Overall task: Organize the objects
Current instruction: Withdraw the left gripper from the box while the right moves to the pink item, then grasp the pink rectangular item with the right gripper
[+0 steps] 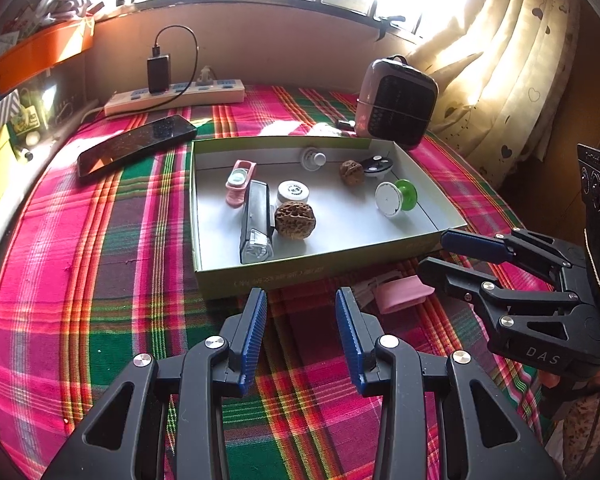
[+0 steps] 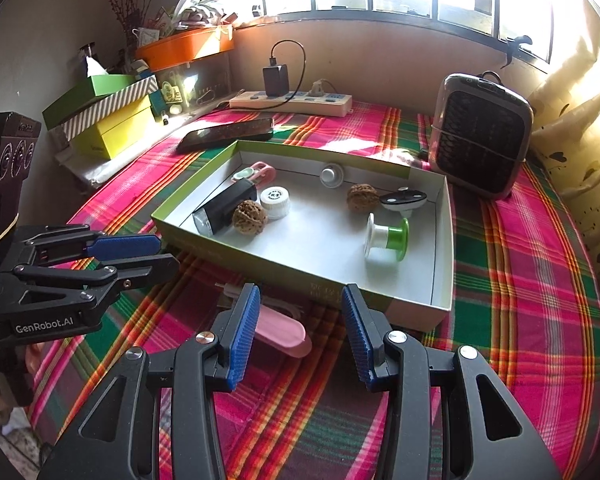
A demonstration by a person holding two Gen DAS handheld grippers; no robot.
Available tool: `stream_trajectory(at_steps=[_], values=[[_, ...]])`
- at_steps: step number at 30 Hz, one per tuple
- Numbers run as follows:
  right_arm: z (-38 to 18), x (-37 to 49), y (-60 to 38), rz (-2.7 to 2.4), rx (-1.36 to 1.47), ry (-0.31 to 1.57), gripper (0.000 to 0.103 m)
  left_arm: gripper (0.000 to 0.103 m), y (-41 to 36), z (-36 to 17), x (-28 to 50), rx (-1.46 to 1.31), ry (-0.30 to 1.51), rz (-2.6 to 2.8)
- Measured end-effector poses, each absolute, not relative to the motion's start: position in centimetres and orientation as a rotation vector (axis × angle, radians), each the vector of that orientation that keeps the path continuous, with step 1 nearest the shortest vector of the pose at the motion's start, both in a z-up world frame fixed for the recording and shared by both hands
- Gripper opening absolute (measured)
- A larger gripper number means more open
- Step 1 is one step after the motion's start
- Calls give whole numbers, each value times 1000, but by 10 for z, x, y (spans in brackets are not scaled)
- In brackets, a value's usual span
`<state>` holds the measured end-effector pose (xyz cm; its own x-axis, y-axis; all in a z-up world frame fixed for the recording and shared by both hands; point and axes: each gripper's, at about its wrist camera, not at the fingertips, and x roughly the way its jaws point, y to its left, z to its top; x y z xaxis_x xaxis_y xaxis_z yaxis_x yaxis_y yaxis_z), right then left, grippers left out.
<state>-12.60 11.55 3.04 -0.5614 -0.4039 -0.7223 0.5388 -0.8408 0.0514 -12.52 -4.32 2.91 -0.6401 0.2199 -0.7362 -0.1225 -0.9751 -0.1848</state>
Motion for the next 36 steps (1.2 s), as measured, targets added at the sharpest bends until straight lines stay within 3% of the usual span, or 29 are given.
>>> stream_trajectory(at_steps=[33, 36], values=[[-1, -114, 84, -2188, 1059, 392, 44, 34, -48, 16, -133, -1288, -194, 2655], [-1, -114, 86, -2199, 1057, 395, 35, 34, -48, 16, -134, -1289, -190, 2653]])
